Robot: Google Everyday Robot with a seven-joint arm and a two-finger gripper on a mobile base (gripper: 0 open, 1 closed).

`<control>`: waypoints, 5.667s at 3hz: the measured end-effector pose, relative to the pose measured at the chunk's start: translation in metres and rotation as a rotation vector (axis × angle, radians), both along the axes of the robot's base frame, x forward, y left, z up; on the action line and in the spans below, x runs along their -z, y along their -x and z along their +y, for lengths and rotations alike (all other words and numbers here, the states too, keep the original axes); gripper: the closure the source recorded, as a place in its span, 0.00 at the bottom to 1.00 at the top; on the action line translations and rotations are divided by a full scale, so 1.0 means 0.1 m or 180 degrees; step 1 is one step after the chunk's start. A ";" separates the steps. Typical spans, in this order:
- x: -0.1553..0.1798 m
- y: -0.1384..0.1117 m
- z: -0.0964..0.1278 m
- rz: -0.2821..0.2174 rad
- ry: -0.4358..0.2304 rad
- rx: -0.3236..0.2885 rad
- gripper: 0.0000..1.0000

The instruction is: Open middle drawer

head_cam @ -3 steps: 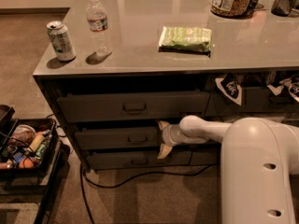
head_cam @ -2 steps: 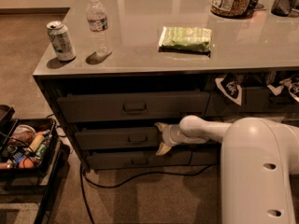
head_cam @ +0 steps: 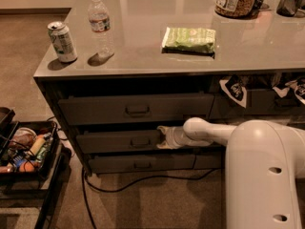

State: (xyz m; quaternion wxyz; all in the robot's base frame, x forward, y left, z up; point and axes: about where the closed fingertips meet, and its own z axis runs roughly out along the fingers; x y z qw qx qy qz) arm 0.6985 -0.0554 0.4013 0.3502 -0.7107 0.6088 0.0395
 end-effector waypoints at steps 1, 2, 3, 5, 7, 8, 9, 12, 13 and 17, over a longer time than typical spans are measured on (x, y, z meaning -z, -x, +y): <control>0.00 0.00 0.00 0.0000 0.0000 0.0000 0.81; 0.00 0.00 0.00 0.0000 0.0000 0.0000 1.00; 0.00 0.00 0.00 0.0001 0.0000 -0.0001 1.00; 0.00 0.00 0.01 0.0016 -0.0001 -0.0027 0.78; 0.01 0.02 0.03 0.0093 -0.0007 -0.0084 0.67; 0.02 0.00 0.04 0.0122 -0.0009 -0.0089 0.54; 0.05 0.00 0.06 0.0202 -0.0036 -0.0116 0.55; 0.01 -0.01 0.07 0.0275 -0.0057 -0.0137 0.76; -0.01 0.00 0.08 0.0316 -0.0070 -0.0159 0.89; -0.01 0.02 0.14 0.0472 -0.0162 -0.0273 1.00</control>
Offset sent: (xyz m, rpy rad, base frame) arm 0.0000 0.0000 0.0000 0.0000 0.0000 0.0000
